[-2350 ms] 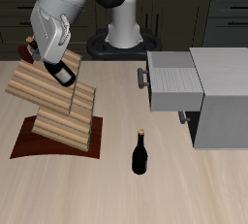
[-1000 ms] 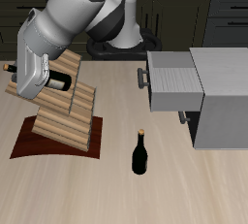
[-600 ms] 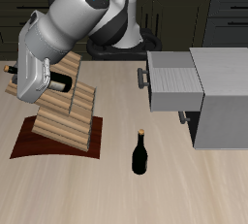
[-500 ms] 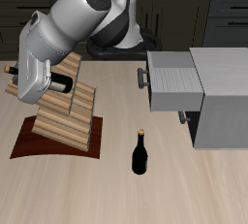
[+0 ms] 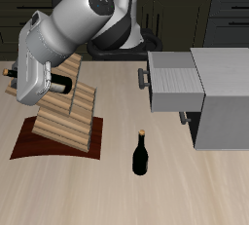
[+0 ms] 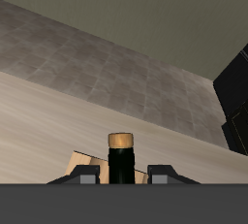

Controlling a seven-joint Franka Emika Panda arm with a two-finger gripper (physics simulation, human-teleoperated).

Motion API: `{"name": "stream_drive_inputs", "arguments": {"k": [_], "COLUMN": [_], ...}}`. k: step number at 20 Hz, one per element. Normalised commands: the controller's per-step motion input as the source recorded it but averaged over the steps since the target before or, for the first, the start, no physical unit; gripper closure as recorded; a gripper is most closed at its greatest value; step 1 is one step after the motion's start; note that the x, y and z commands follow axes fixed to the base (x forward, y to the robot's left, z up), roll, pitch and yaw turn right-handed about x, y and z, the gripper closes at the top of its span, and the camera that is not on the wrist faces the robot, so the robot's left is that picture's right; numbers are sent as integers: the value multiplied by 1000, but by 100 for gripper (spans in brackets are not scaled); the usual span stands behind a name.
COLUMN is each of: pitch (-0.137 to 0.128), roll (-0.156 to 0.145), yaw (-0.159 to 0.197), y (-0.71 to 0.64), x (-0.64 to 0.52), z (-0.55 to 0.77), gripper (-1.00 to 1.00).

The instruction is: Place the wine bottle from the drawer onto the top layer of the wine rack and close the drawer

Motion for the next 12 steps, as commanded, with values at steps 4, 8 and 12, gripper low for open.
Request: {"name": "stream_drive_inputs", "arguments": {"k": [4,8,12], "pitch": [3,-16,-16], "roll": [-6,-7,8], "yaw": [-9,3,0], "y": [-5,22,78], "x": [6,-61,-77], "z": [3,91,104], "gripper": [-100,-100,-100]}}
